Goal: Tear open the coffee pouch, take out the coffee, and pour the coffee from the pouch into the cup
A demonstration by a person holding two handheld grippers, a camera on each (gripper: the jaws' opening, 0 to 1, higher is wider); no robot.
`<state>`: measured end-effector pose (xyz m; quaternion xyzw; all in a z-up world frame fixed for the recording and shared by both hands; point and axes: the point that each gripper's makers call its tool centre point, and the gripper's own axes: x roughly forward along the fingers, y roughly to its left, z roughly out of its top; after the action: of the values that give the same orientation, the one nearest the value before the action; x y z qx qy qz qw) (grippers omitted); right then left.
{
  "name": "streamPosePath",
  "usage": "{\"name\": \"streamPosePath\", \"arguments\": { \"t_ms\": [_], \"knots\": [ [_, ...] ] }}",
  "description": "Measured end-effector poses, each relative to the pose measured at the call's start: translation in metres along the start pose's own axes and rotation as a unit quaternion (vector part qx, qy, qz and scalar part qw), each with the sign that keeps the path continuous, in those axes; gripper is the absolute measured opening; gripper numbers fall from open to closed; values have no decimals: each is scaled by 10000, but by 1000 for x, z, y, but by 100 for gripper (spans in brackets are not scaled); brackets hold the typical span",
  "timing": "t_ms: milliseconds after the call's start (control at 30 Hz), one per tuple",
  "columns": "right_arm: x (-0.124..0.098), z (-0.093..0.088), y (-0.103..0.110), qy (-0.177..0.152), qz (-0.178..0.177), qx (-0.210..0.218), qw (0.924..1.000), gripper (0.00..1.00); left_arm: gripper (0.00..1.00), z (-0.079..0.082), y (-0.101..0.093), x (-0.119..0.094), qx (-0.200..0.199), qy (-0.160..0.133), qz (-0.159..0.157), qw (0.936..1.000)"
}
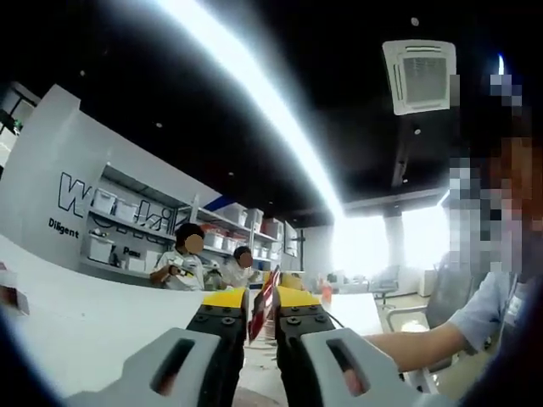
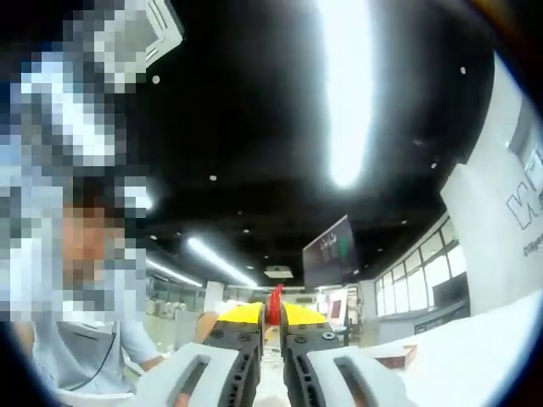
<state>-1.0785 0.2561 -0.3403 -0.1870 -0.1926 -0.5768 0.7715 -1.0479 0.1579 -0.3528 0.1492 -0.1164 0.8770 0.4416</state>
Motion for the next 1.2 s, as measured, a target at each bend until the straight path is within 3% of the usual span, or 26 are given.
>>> {"name": "streamPosePath", "arguments": {
  "t_ms": [367, 467, 600, 767, 900, 1000, 1200],
  "knots": [
    [-1, 10, 4, -175, -17, -33, 9998, 8, 14, -3, 0, 1, -33, 21, 0, 10000],
    [-5, 20, 6, -376, 44, 9, 9993, 8, 14, -4, 0, 1, -64, 40, -16, 10000],
    [-2, 17, 5, -283, 32, 19, 9996, 8, 14, -5, -2, 1, -57, 52, -15, 10000],
    [12, 10, 8, -104, 55, -14, 9999, 8, 14, -2, 0, 3, -81, 51, -26, 10000],
    [27, 11, 14, -180, 30, -201, 9996, 8, 16, -3, -4, 6, -25, 141, -103, 9998],
    [39, 11, 28, -182, 269, -267, 9991, 8, 16, -8, -4, 9, 32, 230, -141, 9996],
    [53, 4, 37, -72, 344, -353, 9988, 8, 17, -12, -10, 13, 94, 254, -235, 9994]
  ]
}}
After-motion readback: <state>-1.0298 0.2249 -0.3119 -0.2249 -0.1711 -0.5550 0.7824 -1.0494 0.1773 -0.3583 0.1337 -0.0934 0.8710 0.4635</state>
